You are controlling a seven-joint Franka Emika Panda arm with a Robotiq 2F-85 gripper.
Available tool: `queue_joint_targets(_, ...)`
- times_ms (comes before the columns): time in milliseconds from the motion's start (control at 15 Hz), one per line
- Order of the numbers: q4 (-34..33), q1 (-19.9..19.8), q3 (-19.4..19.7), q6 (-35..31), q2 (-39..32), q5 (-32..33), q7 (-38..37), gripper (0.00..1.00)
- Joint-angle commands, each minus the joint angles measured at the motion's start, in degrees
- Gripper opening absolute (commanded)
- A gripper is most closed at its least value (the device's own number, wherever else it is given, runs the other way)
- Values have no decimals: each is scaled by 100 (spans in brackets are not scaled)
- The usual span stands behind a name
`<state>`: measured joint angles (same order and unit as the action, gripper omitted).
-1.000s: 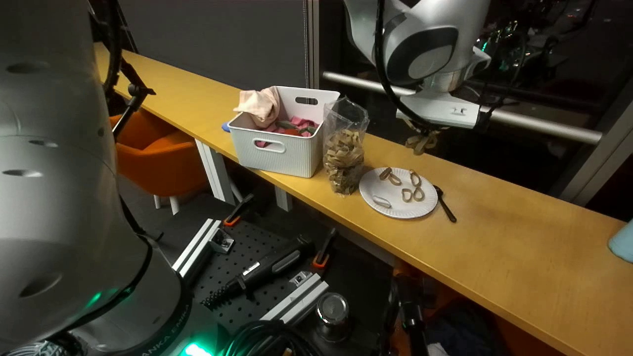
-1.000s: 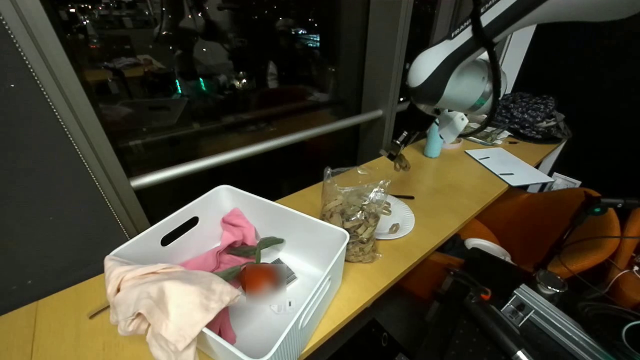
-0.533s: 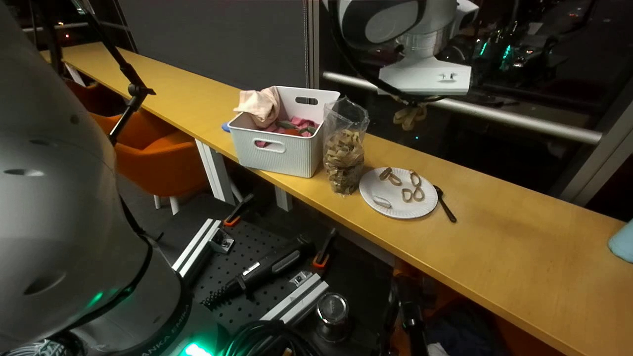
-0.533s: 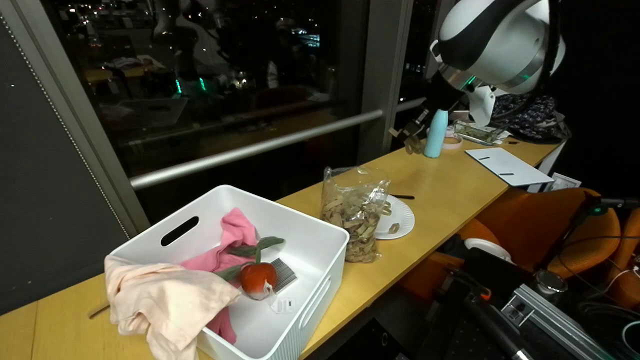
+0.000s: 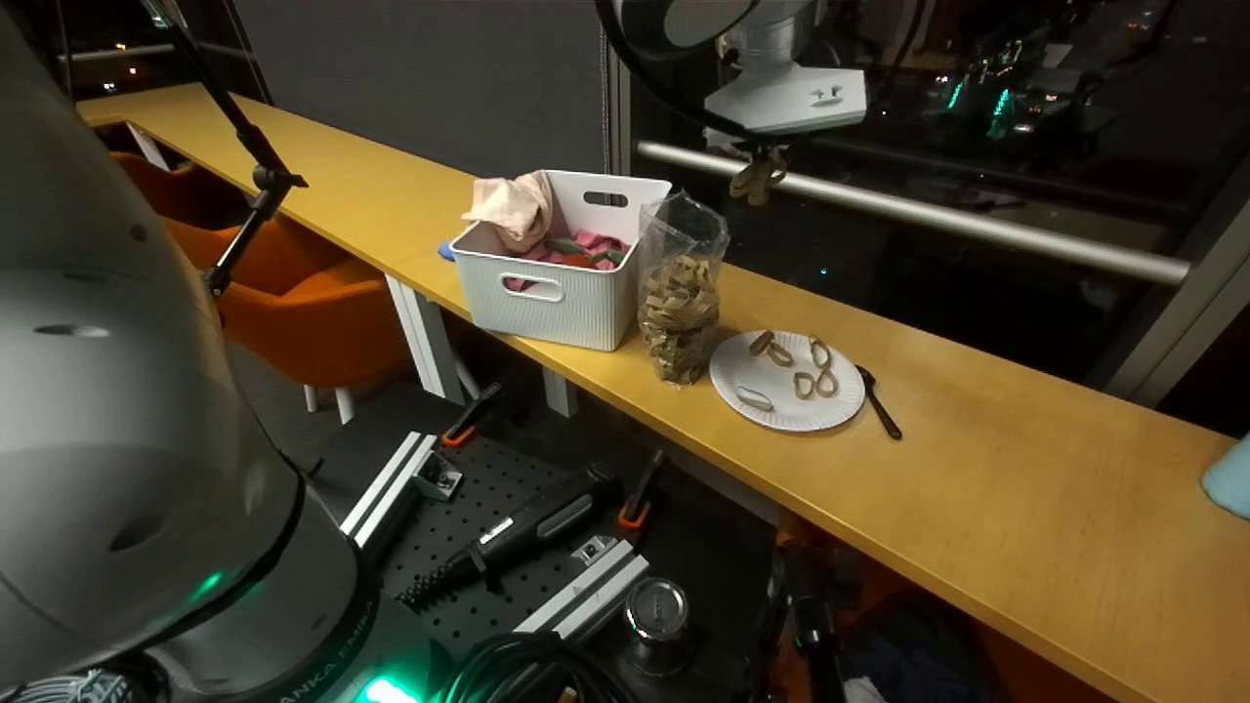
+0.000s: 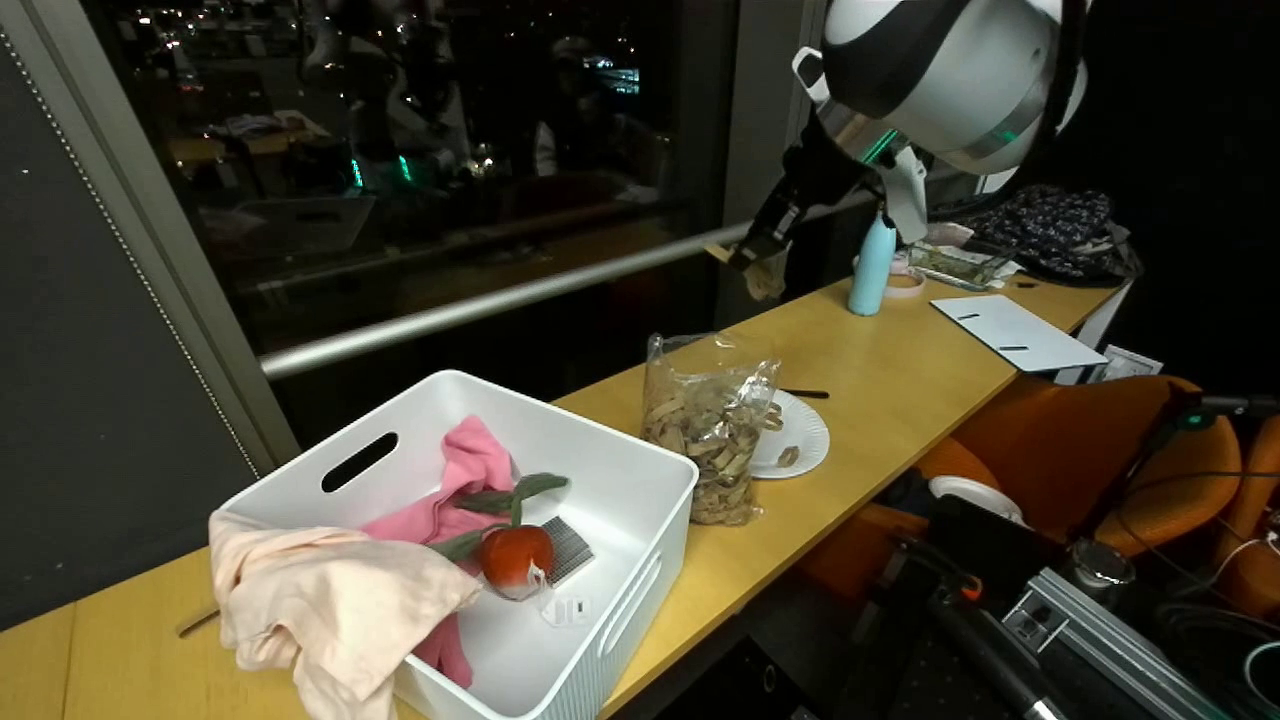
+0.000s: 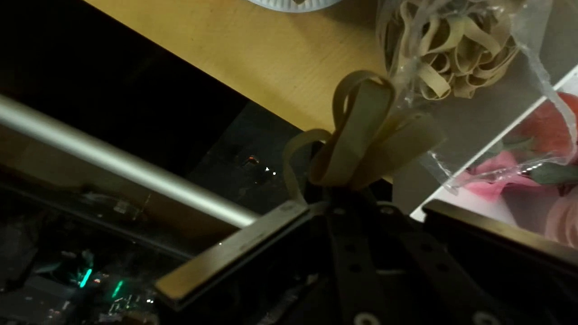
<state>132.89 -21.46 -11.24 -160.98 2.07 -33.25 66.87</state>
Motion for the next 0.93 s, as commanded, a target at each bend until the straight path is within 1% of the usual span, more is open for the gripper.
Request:
queue_joint_targets(0,-47,193,-137,-117,-205,-160,411,1)
queue_joint_targets(200,48,282,-177,-66,-350,-125,318,1)
queue_joint_targets(333,-41,282,-152,-47,-559,-197,444,1)
queue_joint_targets(533,-206,289,-180,-41,-850,-70,461,1)
queue_joint_targets(867,-209,458,-264,-119,-890,104,393,1)
